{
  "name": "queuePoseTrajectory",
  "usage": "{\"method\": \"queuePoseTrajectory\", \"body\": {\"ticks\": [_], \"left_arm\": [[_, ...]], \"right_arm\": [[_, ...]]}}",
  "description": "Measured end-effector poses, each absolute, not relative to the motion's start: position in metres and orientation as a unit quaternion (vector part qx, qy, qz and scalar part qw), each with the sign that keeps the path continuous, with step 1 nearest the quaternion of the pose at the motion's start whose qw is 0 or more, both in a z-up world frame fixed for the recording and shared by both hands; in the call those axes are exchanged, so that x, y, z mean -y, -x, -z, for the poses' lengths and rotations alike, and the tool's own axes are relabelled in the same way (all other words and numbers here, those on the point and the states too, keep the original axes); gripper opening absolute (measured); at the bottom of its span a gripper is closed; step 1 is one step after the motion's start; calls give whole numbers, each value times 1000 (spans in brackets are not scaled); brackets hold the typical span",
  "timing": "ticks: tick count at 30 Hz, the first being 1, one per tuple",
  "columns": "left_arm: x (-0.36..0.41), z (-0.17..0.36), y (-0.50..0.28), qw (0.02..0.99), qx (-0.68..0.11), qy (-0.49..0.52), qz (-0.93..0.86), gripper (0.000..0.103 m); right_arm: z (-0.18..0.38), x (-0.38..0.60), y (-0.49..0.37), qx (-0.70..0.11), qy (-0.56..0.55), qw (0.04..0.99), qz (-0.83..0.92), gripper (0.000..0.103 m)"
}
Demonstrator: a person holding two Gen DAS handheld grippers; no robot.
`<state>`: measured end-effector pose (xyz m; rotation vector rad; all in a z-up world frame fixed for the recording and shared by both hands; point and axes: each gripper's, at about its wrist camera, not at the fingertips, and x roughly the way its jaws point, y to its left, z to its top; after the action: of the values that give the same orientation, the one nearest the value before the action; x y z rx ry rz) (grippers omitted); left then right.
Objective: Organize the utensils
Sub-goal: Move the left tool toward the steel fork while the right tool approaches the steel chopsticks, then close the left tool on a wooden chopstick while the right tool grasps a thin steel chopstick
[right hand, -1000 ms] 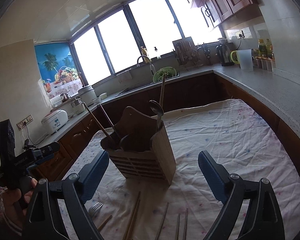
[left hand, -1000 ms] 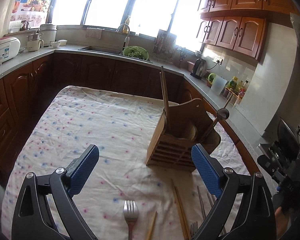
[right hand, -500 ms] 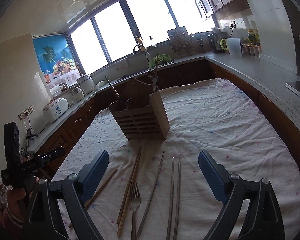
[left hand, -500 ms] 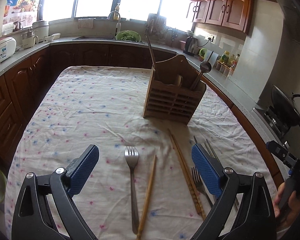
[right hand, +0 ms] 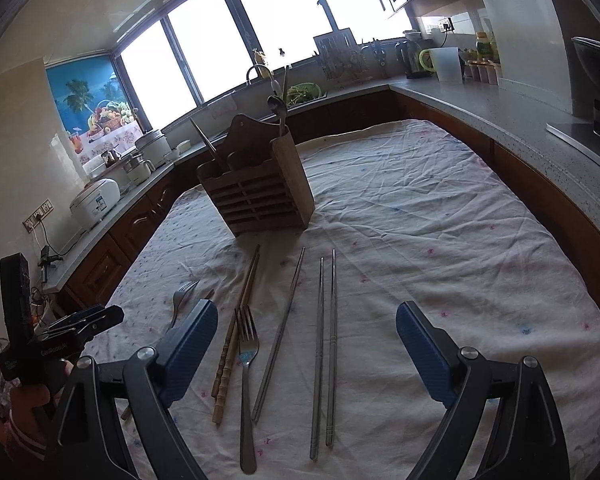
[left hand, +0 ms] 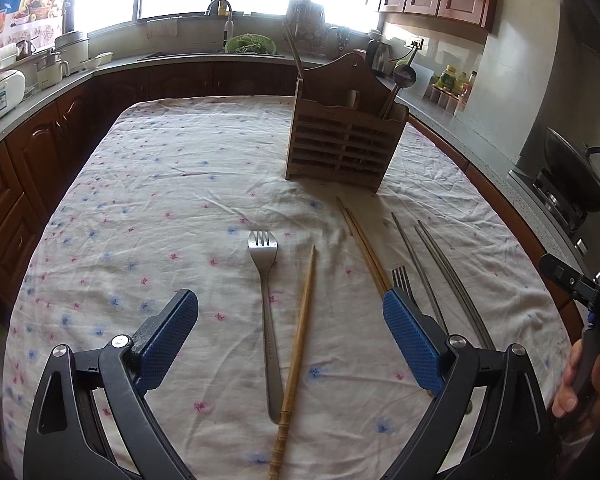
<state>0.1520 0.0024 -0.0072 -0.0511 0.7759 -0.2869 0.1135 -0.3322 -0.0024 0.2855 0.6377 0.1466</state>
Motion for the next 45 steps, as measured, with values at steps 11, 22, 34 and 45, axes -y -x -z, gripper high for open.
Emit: {"method": "queuePoseTrajectory", "body": {"ticks": [11, 22, 34, 45], "left_arm": [[21, 17, -164, 904, -396, -13, 161, 92], [43, 40, -210, 863, -465, -44, 192, 59], [63, 67, -254, 831, -513, -93, 193, 40], [73, 67, -264, 835, -520, -66, 169, 39]], "right_arm": [[10, 331, -126, -334, -127, 931, -70, 72], [27, 330, -178, -391, -116, 910, -77, 35], [56, 321, -249, -447, -80, 887, -79, 25], [71, 306, -285, -474, -20, 877, -67, 11]]}}
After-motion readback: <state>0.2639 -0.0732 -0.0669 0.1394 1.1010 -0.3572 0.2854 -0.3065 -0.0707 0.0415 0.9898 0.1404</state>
